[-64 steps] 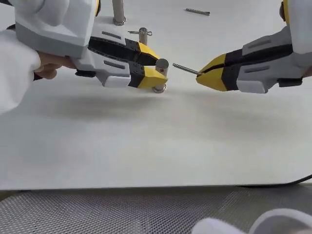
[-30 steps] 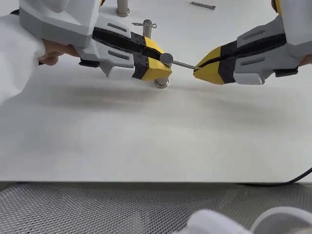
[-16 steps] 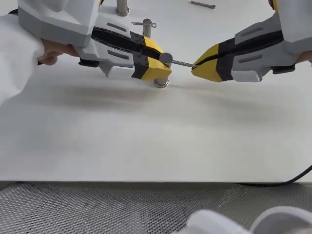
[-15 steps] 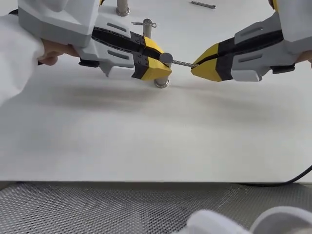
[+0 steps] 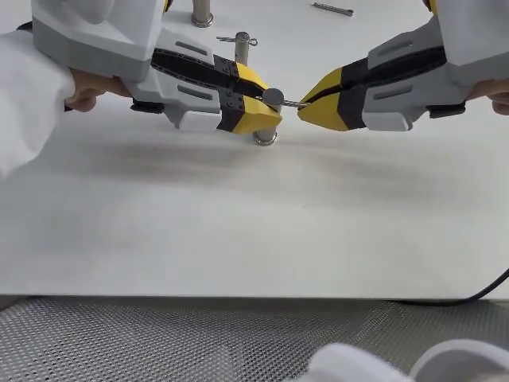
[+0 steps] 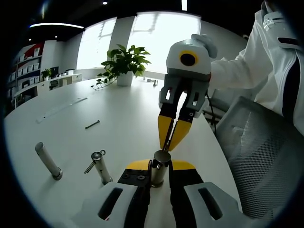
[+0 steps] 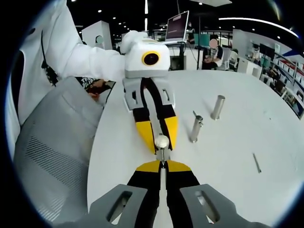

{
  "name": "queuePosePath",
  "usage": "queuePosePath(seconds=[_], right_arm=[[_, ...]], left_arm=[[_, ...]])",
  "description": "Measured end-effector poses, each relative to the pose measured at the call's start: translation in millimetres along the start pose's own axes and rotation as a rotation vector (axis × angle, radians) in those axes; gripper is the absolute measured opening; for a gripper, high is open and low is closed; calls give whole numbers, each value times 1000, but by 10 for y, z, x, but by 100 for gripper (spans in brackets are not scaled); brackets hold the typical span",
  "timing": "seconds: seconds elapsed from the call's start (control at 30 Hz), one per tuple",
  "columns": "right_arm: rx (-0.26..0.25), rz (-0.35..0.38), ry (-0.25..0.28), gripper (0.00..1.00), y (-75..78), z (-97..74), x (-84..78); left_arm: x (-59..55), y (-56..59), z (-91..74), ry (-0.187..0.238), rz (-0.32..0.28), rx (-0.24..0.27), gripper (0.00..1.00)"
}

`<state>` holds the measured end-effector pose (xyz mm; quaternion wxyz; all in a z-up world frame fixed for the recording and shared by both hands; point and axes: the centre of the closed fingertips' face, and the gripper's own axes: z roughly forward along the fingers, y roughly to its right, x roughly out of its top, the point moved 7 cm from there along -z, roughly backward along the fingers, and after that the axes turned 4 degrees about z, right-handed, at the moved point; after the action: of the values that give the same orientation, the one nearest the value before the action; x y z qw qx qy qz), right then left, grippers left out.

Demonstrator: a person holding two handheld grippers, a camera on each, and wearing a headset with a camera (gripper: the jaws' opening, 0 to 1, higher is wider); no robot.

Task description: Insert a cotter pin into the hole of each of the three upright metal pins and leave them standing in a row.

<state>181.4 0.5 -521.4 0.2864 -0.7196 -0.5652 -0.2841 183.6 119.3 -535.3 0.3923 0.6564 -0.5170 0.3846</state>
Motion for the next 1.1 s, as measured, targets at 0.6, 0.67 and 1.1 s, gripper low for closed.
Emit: queuePosePath(seconds=[0.6,0.67,1.1], right_arm=[[1,-54,11,8,31,19,39],[-4,-46,12,7,37,-13,29],[-2,-8,15,0,25,-19,21]], left_arm=[[-55,-27,0,8,-22,19,12],[-59,-26,2,10,-25,21,12],[-61,-10,12,18,-31,39,12]])
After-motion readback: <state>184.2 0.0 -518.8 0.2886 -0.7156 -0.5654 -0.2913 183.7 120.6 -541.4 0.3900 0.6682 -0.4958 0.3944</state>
